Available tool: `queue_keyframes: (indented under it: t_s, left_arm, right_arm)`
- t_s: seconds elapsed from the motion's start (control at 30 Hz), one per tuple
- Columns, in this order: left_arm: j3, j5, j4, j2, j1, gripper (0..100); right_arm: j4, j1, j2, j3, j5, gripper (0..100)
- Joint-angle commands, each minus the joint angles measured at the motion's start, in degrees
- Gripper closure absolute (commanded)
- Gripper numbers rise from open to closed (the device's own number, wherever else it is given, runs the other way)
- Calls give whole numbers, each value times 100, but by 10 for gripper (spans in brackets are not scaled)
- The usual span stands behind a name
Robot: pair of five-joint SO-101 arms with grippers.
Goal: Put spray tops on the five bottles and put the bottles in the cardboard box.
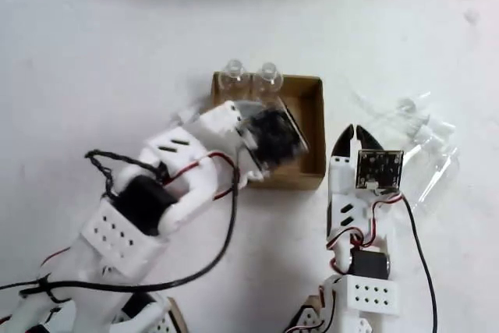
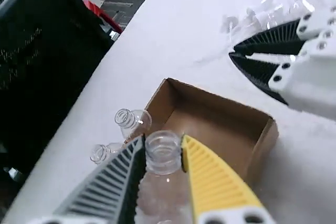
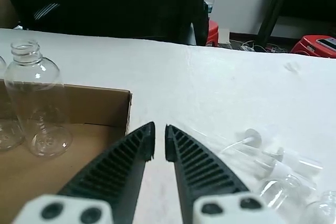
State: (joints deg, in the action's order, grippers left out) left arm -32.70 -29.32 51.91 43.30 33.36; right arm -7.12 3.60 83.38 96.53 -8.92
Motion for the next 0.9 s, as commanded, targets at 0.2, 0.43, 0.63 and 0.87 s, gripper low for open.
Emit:
queue_keyframes:
  t_s: [0.2, 0.43, 0.63, 0.87]
  left_arm:
    - [-1266, -1749, -2602, 31, -4, 978]
    - [-1943, 835, -4492, -13, -189, 978]
    - [-2927, 2971, -6312, -13, -1015, 978]
    - [-3789, 3824, -6532, -13, -1358, 978]
  right_arm:
    - [110, -31, -31, 62, 35, 943]
    - [110, -31, -31, 62, 35, 942]
    - [110, -22, -31, 62, 35, 941]
    - [110, -22, -31, 62, 35, 940]
